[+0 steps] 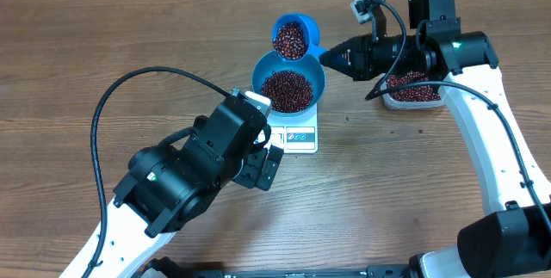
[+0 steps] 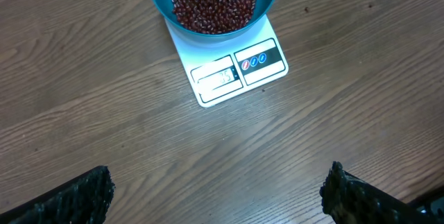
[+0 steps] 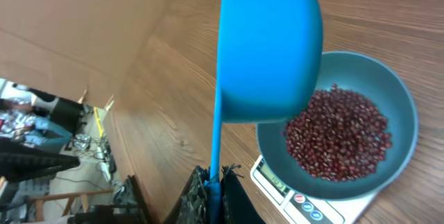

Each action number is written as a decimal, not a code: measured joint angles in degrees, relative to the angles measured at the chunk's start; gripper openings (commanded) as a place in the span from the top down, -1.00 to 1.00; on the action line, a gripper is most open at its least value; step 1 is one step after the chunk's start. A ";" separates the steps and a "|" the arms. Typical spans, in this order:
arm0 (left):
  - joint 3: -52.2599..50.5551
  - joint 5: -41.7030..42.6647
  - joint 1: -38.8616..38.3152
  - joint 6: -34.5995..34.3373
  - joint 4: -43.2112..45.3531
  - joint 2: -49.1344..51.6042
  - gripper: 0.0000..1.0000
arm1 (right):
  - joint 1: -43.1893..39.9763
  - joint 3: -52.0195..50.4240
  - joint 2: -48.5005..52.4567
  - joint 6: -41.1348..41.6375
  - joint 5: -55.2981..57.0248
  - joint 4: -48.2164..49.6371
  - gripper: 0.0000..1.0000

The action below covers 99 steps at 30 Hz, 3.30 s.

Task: Scoop item into bowl and weigh 150g on scale
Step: 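Lift the refilled scoop and carry it over the teal bowl, then tilt the scoop slightly to trickle beans into the bowl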

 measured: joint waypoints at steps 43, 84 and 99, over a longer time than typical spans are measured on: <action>0.00 0.00 0.00 0.00 0.00 0.00 -0.99 | -0.04 0.00 0.00 -23.32 10.58 -4.02 0.92; 0.00 0.00 0.00 0.00 -0.02 0.00 -0.99 | -0.04 0.00 0.00 -30.01 10.58 -3.04 0.92; 0.00 0.00 0.00 0.00 0.00 0.00 -0.99 | -0.04 0.00 0.00 -27.47 10.58 -2.43 0.92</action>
